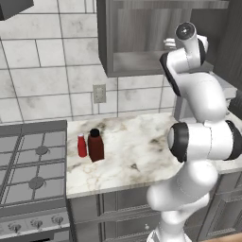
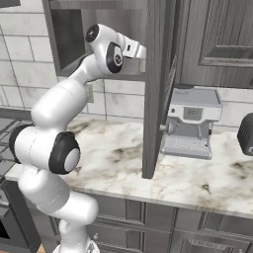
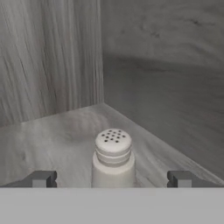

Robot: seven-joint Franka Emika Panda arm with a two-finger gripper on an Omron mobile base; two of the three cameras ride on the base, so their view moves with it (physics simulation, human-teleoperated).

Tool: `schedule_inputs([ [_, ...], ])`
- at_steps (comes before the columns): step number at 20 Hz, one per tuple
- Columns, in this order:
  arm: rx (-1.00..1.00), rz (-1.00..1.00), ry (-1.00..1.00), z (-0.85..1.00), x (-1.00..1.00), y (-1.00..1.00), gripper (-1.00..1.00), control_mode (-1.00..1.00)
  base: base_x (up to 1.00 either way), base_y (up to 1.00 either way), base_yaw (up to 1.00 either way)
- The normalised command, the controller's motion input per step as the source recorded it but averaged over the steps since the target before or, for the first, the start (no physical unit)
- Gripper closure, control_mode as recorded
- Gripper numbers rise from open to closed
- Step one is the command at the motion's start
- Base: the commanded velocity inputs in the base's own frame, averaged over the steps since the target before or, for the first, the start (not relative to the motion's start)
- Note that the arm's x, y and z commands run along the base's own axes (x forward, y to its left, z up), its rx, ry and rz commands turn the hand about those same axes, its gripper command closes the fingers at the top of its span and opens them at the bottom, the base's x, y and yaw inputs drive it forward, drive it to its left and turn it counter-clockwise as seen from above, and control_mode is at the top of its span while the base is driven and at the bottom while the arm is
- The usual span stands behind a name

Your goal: Collect the paprika, ketchup, and shaker from the cabinet and place them next to the stove.

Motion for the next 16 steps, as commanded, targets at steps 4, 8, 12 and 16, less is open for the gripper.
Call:
schedule_inputs([
  [4,0.0,0.0,0.04,0.0,0.21,-0.1,-1.0,-1.0,0.0,0.0,0.0],
  [8,0.0,0.0,0.0,-0.04,0.09,-0.1,-1.0,-1.0,0.0,0.0,0.0],
  [12,0.0,0.0,0.0,-0.11,0.04,-0.17,-1.0,-1.0,0.0,0.0,0.0],
  [16,0.0,0.0,0.0,-0.11,0.05,-0.1,-1.0,-1.0,0.0,0.0,0.0],
])
